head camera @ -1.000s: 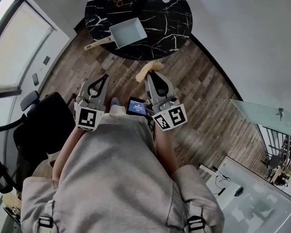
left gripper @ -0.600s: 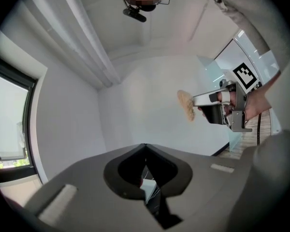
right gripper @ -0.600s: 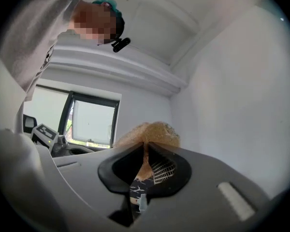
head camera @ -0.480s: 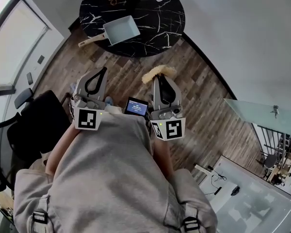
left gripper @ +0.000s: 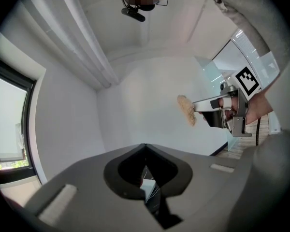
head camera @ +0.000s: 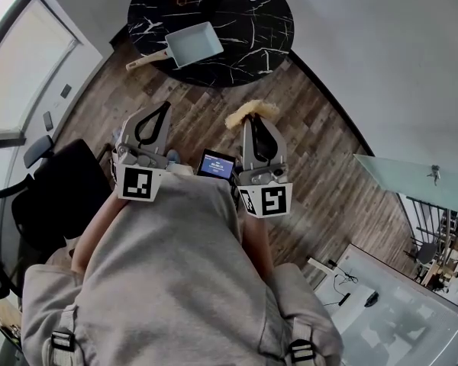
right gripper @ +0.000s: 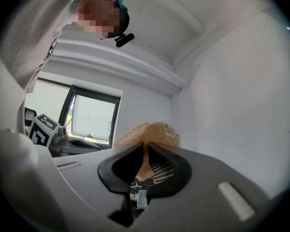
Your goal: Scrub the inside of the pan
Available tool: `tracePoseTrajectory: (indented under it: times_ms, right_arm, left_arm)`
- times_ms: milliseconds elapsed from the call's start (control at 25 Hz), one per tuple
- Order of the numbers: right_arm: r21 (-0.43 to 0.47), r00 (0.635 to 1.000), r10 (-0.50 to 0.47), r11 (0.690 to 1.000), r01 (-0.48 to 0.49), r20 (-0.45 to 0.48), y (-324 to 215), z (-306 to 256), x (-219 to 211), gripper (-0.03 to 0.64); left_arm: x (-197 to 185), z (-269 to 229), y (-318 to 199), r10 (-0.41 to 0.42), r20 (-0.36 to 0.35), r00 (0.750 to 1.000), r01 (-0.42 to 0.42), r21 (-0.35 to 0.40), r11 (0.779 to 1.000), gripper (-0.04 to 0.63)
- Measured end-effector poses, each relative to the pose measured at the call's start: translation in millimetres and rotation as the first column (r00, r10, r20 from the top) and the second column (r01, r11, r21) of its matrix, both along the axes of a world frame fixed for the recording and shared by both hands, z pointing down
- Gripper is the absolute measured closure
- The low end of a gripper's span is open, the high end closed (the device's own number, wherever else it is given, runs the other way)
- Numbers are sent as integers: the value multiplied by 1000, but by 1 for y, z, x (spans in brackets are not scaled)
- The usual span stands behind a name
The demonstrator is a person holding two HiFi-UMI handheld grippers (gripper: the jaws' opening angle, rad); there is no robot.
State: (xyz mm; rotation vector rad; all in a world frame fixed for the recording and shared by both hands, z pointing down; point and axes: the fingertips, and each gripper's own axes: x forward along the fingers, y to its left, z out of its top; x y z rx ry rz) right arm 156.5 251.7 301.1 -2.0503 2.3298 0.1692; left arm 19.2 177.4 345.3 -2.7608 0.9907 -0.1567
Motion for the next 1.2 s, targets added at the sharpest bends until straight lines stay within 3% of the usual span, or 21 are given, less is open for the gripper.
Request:
tracePoseTrajectory:
  times_ms: [1200]
  right_arm:
    - [-14, 1000, -8, 1000, 8, -1, 4, 10, -9, 578]
  left_arm:
    - [-9, 9, 11, 12, 20, 1000, -12, -13, 1000, 595]
